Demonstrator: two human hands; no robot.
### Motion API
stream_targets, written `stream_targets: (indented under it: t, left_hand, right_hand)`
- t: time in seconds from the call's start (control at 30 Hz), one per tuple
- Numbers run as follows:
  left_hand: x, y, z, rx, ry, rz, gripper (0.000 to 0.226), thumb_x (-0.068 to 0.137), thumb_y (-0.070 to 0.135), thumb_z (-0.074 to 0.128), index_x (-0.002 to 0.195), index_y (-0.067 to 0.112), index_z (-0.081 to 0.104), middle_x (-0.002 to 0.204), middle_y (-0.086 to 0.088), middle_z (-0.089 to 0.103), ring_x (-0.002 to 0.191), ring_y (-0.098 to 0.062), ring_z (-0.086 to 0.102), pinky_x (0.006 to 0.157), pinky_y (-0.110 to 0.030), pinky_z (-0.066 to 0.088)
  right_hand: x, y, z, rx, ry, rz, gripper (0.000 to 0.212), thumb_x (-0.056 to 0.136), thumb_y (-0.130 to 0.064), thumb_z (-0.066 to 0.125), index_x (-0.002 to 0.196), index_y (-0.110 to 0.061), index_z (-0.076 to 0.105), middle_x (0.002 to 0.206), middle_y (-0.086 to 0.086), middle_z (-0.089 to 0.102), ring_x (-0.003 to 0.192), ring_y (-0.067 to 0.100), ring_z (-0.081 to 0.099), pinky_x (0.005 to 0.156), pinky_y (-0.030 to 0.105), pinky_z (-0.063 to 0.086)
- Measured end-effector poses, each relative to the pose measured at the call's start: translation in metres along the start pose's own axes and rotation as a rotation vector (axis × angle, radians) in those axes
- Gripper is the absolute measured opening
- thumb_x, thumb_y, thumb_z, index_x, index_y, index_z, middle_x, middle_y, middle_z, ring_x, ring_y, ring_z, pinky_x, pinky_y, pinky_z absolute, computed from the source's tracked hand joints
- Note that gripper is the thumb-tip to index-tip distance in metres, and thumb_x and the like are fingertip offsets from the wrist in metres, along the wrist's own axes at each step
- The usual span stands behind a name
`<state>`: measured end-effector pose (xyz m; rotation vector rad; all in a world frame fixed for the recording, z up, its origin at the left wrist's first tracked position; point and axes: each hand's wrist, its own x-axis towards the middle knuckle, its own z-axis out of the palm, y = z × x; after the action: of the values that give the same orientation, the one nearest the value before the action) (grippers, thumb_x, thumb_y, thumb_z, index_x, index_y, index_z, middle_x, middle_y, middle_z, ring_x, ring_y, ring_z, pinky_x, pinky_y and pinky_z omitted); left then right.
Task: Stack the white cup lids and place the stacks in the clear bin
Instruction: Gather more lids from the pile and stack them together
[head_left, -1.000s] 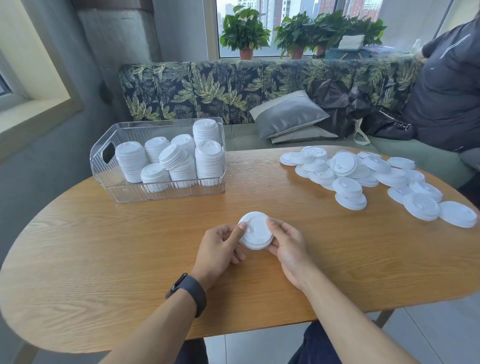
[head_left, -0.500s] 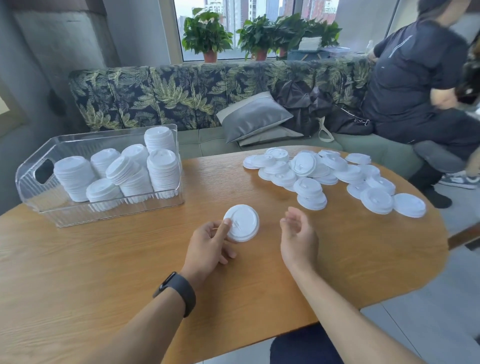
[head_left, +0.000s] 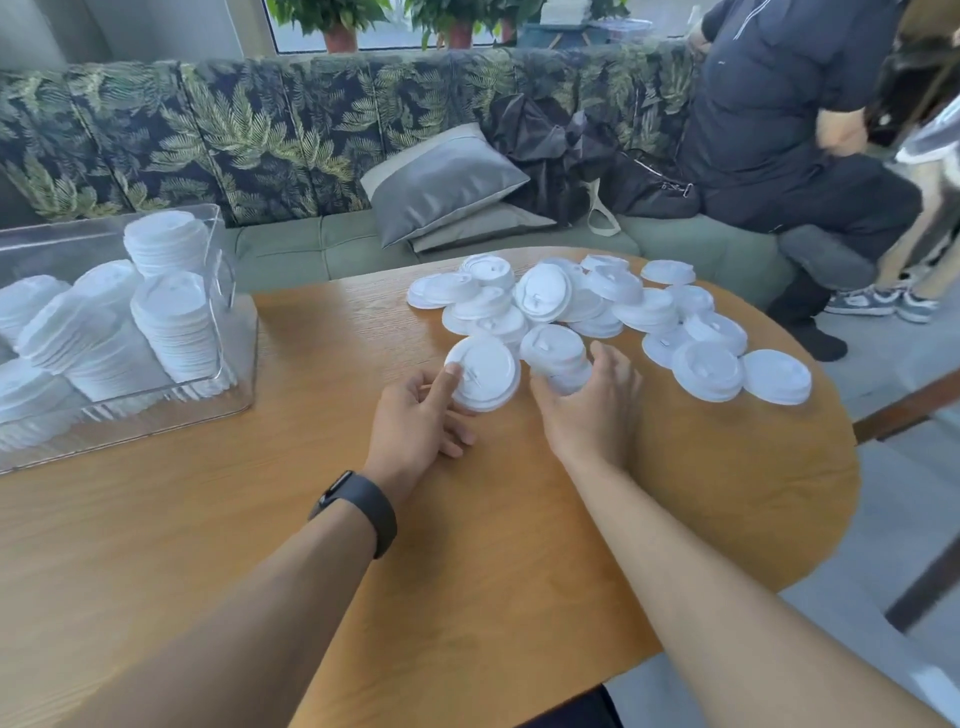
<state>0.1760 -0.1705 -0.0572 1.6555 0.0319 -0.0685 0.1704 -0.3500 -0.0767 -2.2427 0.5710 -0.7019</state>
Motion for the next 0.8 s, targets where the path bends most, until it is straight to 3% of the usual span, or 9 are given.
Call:
stream_targets:
  t: [0.2,0.37,0.47,0.6,0.73,0.8]
  left_hand:
    - [0.027,0.001,0.012,-0.003,0.026,0.014,0.042,0.104,0.041,0.059,0.111,0.000,0.064,0.088,-0.029,0.073,0.058,-0.029,0.069,0.045,-0.030,0.053]
    - [0.030,0.002,0.012,-0.054,0.041,0.024,0.036,0.104,0.041,0.060,0.106,0.005,0.066,0.092,-0.033,0.071,0.056,-0.025,0.067,0.046,-0.028,0.052]
    - [0.023,0.002,0.009,-0.097,0.074,0.031,0.035,0.103,0.040,0.061,0.103,0.005,0.065,0.094,-0.036,0.069,0.055,-0.025,0.066,0.047,-0.029,0.052]
    - [0.007,0.003,-0.001,-0.157,0.089,0.008,0.036,0.104,0.038,0.061,0.103,0.002,0.063,0.083,-0.036,0.067,0.052,-0.023,0.066,0.049,-0.032,0.053]
    - [-0.017,0.001,-0.013,-0.198,0.073,-0.014,0.041,0.107,0.036,0.056,0.110,-0.005,0.061,0.083,-0.032,0.071,0.053,-0.024,0.066,0.049,-0.031,0.053]
    - [-0.030,-0.001,-0.025,-0.234,0.077,-0.017,0.038,0.108,0.035,0.054,0.103,-0.003,0.059,0.075,-0.026,0.073,0.057,-0.029,0.066,0.052,-0.032,0.054]
  right_hand:
    - [0.030,0.003,0.012,-0.051,-0.030,-0.011,0.088,0.079,-0.070,0.068,0.143,-0.011,0.051,0.150,0.006,0.047,0.141,0.026,0.036,0.119,0.041,0.031]
    - [0.032,0.004,0.014,-0.065,-0.040,-0.037,0.079,0.083,-0.072,0.065,0.138,-0.017,0.058,0.151,0.005,0.044,0.143,0.025,0.032,0.121,0.039,0.027]
    - [0.027,0.002,0.010,0.054,0.021,-0.061,0.073,0.079,-0.071,0.069,0.130,-0.019,0.060,0.143,0.002,0.051,0.137,0.025,0.038,0.117,0.042,0.031]
    - [0.007,-0.003,-0.002,0.252,0.104,-0.162,0.070,0.078,-0.061,0.078,0.130,-0.020,0.057,0.130,-0.005,0.057,0.125,0.019,0.043,0.104,0.029,0.037]
    - [-0.021,-0.014,-0.014,0.333,0.017,-0.284,0.068,0.081,-0.041,0.086,0.138,-0.020,0.053,0.130,-0.013,0.056,0.120,0.001,0.047,0.094,0.009,0.038]
    - [-0.035,-0.018,-0.015,0.357,-0.010,-0.328,0.064,0.084,-0.026,0.084,0.140,-0.020,0.054,0.134,-0.007,0.061,0.120,0.004,0.055,0.096,0.019,0.049]
